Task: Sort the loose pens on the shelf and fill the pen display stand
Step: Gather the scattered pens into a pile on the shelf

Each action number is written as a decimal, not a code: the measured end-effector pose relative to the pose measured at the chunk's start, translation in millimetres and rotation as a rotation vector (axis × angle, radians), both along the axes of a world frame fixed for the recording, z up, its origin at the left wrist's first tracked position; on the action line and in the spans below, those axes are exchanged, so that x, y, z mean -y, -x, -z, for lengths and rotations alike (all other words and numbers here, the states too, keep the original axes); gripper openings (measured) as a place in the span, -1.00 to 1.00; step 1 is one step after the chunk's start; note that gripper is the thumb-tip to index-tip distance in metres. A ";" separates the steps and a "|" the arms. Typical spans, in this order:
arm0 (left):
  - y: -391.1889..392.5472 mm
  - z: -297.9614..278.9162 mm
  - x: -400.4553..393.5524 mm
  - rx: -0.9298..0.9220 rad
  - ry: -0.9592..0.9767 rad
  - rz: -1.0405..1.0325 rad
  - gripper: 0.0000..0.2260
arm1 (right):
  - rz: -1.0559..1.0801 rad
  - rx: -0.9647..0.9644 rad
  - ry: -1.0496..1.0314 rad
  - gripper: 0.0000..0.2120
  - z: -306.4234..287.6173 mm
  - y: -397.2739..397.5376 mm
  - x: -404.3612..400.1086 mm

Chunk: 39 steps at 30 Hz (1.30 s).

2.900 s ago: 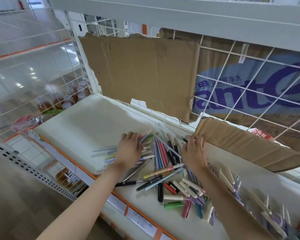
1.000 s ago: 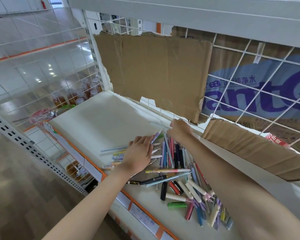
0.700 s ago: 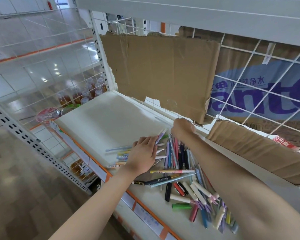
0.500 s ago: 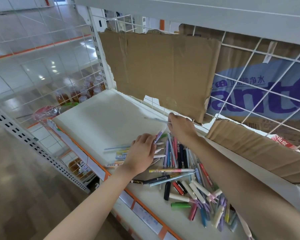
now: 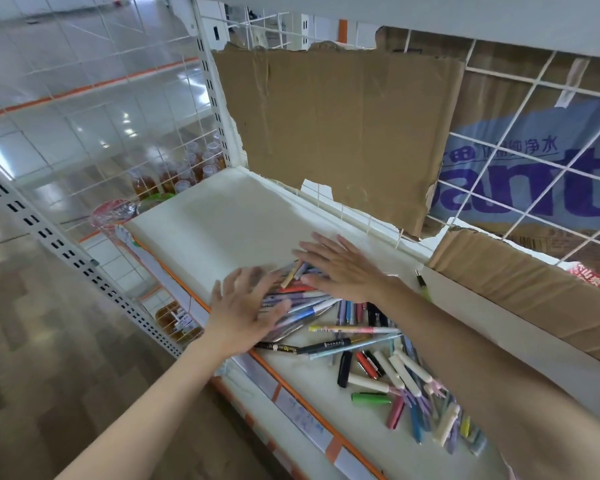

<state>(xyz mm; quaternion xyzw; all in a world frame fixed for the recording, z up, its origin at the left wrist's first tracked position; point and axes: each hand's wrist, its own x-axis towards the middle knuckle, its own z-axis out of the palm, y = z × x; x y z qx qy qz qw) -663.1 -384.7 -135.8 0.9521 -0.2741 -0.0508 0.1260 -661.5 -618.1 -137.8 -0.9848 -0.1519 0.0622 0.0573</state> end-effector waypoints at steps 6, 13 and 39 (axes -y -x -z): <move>34.9 10.4 29.6 0.073 0.116 -0.130 -0.29 | 0.027 0.031 -0.079 -0.56 -0.2 12.0 7.0; 70.8 20.1 71.6 0.098 0.069 -0.203 -0.27 | 0.062 0.056 -0.049 -0.55 1.2 55.1 34.2; 214.2 17.8 183.1 0.163 0.205 -0.292 -0.45 | 0.285 0.084 -0.261 -0.55 0.8 210.7 125.4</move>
